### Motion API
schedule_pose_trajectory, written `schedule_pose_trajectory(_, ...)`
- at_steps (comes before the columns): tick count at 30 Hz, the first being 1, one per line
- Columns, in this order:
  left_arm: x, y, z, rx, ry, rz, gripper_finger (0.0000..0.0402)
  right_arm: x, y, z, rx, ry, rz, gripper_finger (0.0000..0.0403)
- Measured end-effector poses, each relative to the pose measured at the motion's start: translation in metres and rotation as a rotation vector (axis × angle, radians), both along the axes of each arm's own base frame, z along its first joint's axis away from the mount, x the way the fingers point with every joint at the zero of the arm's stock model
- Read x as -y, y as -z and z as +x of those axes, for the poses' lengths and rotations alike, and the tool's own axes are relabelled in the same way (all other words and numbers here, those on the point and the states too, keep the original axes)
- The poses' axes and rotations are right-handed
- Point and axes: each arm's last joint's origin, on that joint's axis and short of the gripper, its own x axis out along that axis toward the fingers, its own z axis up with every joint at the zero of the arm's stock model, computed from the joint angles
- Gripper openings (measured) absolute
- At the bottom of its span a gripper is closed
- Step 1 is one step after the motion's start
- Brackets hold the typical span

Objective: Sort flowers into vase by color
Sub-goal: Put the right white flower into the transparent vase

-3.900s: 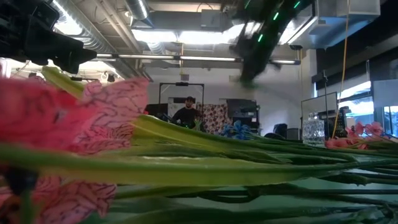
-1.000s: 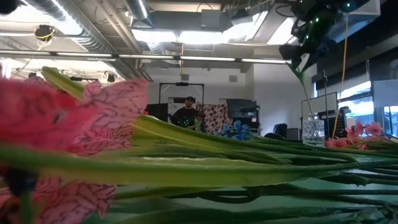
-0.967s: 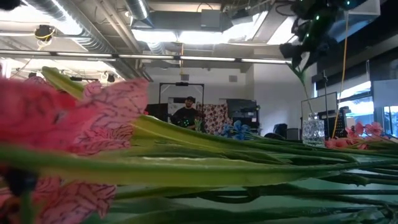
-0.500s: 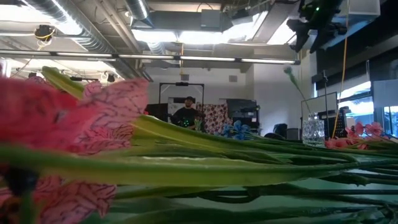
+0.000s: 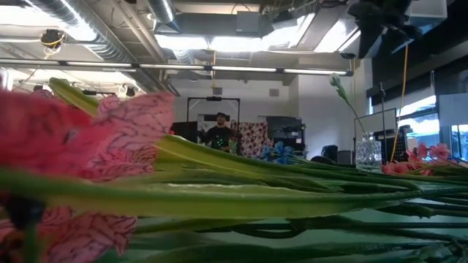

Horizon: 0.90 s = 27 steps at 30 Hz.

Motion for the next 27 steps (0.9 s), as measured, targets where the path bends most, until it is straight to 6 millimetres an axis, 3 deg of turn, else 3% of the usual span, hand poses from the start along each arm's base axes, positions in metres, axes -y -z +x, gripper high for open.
schedule_pose_trajectory(7, 0.000, 0.001, 0.000, -0.009, -0.018, -0.003, 0.0194, -0.030, 0.068, 0.013, -0.174, -0.002, 0.263, 0.0255)
schedule_pose_trajectory(11, 0.000, 0.001, 0.000, -0.001, 0.015, -0.021, 0.0194, -0.038, 0.109, 0.018, -0.383, 0.030, 0.350, 0.0236)
schedule_pose_trajectory(20, 0.004, 0.005, 0.001, -0.042, 0.078, -0.027, 0.0194, -0.055, 0.164, 0.050, -0.813, -0.231, 0.396, 0.0117)
schedule_pose_trajectory(27, 0.016, 0.012, 0.007, -0.076, 0.142, -0.089, 0.0194, -0.056, 0.211, 0.054, -1.065, -0.413, 0.510, 0.0011)
